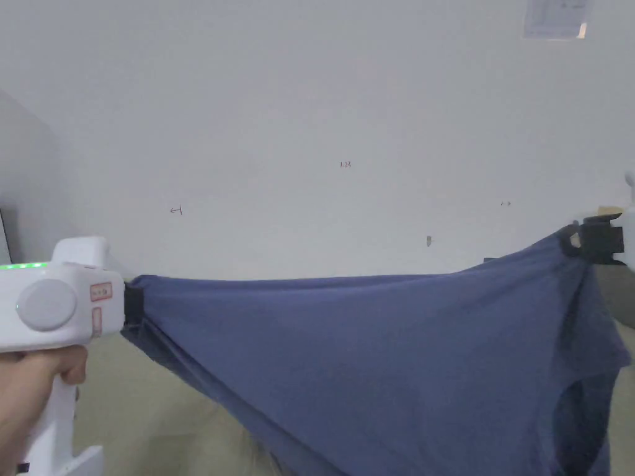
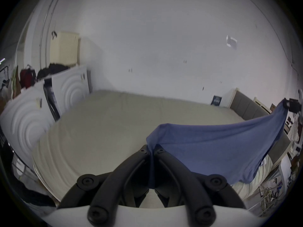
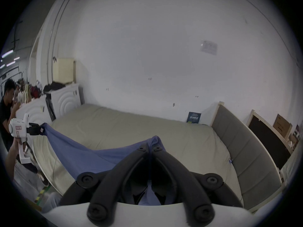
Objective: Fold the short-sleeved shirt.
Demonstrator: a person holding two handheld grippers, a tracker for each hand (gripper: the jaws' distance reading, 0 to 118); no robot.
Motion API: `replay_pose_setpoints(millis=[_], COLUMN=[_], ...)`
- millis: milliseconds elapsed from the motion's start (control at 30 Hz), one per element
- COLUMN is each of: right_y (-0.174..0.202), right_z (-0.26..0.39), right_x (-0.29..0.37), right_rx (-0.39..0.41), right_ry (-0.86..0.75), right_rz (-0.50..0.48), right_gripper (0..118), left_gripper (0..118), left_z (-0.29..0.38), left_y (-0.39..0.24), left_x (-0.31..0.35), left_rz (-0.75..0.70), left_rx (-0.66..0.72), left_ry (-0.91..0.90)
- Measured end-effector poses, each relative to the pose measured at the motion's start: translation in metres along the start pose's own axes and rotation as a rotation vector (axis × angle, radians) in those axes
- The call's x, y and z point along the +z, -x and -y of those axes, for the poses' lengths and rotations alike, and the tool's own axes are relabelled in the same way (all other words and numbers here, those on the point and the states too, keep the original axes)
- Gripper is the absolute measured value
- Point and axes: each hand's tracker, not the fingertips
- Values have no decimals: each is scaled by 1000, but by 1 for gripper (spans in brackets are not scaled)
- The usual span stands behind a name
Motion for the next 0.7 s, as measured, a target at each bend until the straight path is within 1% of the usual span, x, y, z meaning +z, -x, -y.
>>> replay_pose_setpoints(millis=[133, 300, 467, 500, 700], right_y=[-8, -4, -3, 2, 1], right_z=[-9, -17, -19, -18, -41], right_x=[14, 13, 2, 4, -23], right_rx=[-46, -73, -97, -95, -75], right_ry=[-35, -49, -44, -47, -41], right_rz=[17, 12, 8, 15, 29], right_gripper=[2, 2, 2, 2, 2], left_gripper=[1, 1, 1, 1, 1], left_z=[-45, -76, -80, -80, -85], left_y=[0, -7, -8, -8, -9], left_x=[31, 57, 52, 50, 24], left_rz=[-5, -27, -51, -55, -77], left_rx=[23, -46, -63, -65, -58], left_ry=[-51, -76, -58, -52, -30])
